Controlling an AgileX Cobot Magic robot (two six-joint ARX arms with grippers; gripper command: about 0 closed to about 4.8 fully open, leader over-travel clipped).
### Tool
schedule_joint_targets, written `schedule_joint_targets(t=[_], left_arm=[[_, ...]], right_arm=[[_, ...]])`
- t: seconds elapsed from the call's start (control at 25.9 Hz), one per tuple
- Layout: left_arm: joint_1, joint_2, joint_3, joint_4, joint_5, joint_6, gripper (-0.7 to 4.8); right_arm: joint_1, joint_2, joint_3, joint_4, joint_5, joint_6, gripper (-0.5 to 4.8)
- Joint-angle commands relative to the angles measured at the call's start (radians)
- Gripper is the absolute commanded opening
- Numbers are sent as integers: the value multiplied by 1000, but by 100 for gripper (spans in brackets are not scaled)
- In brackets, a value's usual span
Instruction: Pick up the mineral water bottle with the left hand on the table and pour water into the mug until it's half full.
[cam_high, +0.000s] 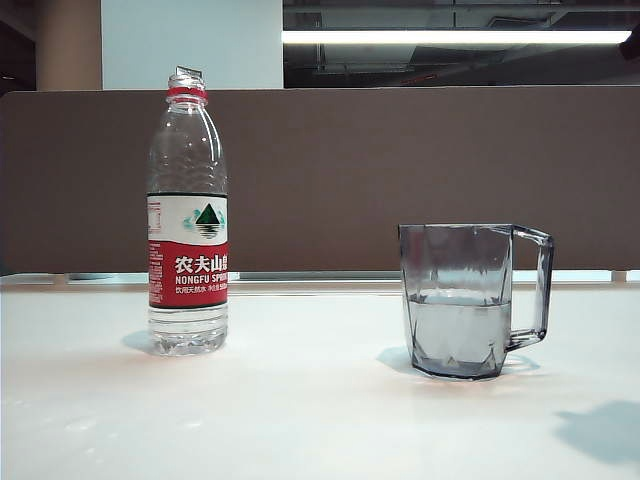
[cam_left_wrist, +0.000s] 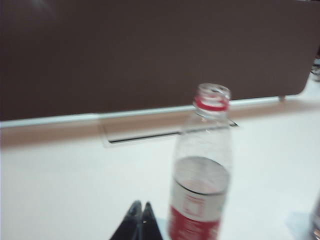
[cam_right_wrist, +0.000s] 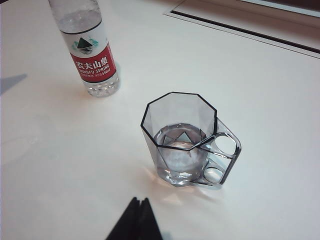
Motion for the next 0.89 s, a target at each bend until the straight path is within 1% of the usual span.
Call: schedule_joint_targets(t=[0.04,0.08,0.12,0.19,0.35,0.46,0.58,0.89], left_arm=[[84,-78,-35,11,5,-3,-6],[106,-96,-45,11,6,-3,-6],[150,-132,-66,11,6,-3,-6],[187,-163,-84,11,6,-3,-6],[240,-163,-100,14,6,-3,-6],[285,-163,-135,62,6,-15,-6],[302,-163,-153,64,2,-27,-6],[298,-163,-153,33,-2,9,-6]], right_arm=[[0,-1,7,18,1,3,-1],[0,-1,7,18,1,3,-1],[0,-1,7,18,1,3,-1],[0,-1,7,18,1,3,-1],[0,-1,7,18,1,3,-1],[1,-1,7,18,1,3,-1],[1,-1,7,18,1,3,-1],[0,-1,7,18,1,3,-1]])
